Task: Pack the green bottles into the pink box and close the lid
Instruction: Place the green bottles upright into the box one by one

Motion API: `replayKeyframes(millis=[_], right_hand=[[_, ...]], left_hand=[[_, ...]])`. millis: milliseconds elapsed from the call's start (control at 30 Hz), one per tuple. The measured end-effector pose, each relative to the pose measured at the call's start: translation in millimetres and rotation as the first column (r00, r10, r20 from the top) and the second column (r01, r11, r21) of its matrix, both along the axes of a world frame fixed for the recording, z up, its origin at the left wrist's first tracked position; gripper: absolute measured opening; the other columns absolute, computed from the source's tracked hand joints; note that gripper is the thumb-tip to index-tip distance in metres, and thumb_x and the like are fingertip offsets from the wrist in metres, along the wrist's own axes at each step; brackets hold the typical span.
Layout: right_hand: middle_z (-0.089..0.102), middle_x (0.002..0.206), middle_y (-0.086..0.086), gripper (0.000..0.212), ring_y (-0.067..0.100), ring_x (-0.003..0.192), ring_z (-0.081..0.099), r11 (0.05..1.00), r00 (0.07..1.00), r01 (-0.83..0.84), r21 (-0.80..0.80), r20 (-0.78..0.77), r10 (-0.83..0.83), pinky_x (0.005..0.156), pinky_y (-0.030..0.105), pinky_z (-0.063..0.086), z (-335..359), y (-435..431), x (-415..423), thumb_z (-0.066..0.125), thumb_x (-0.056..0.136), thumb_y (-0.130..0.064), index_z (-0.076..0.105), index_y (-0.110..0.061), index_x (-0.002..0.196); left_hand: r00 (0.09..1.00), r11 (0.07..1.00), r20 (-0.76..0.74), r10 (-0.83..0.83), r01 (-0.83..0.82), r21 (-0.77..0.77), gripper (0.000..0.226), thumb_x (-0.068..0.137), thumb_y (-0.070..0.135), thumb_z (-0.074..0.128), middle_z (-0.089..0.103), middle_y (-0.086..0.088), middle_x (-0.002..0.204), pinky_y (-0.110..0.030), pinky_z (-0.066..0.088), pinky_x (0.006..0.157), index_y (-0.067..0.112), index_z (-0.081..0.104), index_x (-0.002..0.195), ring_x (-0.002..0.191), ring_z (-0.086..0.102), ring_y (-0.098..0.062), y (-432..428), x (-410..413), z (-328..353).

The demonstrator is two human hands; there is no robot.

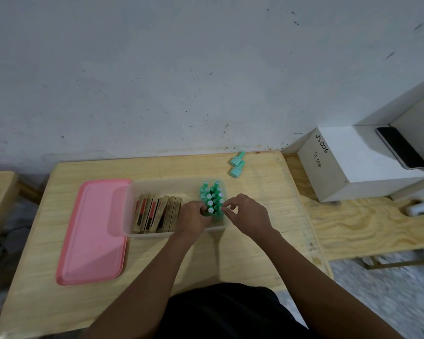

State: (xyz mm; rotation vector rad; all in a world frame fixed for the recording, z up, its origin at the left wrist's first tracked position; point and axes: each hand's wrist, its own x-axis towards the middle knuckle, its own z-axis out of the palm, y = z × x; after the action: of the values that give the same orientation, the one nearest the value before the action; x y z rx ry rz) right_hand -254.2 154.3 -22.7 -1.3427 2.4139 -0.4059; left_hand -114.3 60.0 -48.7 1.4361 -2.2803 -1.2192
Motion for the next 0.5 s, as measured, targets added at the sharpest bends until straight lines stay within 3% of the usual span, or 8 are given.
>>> replayKeyframes(millis=[200, 367, 500], right_hand=[[0.061, 0.095, -0.014, 0.018, 0.004, 0.077, 0.055, 1.000, 1.000, -0.004, 0.007, 0.011, 0.004, 0.060, 0.023, 0.038, 0.4, 4.6, 0.0, 0.058, 0.090, -0.051, 0.069, -0.039, 0.098], [0.060, 0.094, -0.015, 0.017, 0.004, 0.076, 0.056, 1.000, 1.000, -0.012, -0.004, 0.016, 0.012, 0.060, 0.023, 0.039, 1.6, 5.1, -0.1, 0.059, 0.089, -0.051, 0.068, -0.039, 0.097], [0.059, 0.089, -0.017, 0.016, 0.003, 0.074, 0.057, 0.996, 0.997, 0.060, -0.070, 0.054, -0.056, 0.058, 0.021, 0.040, 6.4, 6.9, -8.6, 0.058, 0.090, -0.050, 0.068, -0.038, 0.095]], left_hand=[[1.000, 1.000, -0.006, 0.008, -0.008, -0.010, 0.012, 0.071, 0.019, 0.077, 0.067, -0.003, 0.074, -0.026, 0.043, 0.056, 0.013, 0.070, 0.077, 0.067, 0.061, -0.018, 0.2, 0.5, -2.9], [1.000, 1.000, -0.006, -0.005, 0.005, -0.021, 0.016, 0.073, 0.021, 0.078, 0.068, -0.002, 0.079, -0.025, 0.040, 0.055, 0.012, 0.070, 0.084, 0.068, 0.060, -0.015, 0.3, 1.2, -0.1], [0.999, 0.999, 0.019, -0.041, 0.041, 0.011, 0.025, 0.069, 0.029, 0.081, 0.067, -0.002, 0.085, -0.032, 0.050, 0.067, 0.016, 0.069, 0.086, 0.076, 0.061, -0.017, -6.1, 4.7, 1.1]])
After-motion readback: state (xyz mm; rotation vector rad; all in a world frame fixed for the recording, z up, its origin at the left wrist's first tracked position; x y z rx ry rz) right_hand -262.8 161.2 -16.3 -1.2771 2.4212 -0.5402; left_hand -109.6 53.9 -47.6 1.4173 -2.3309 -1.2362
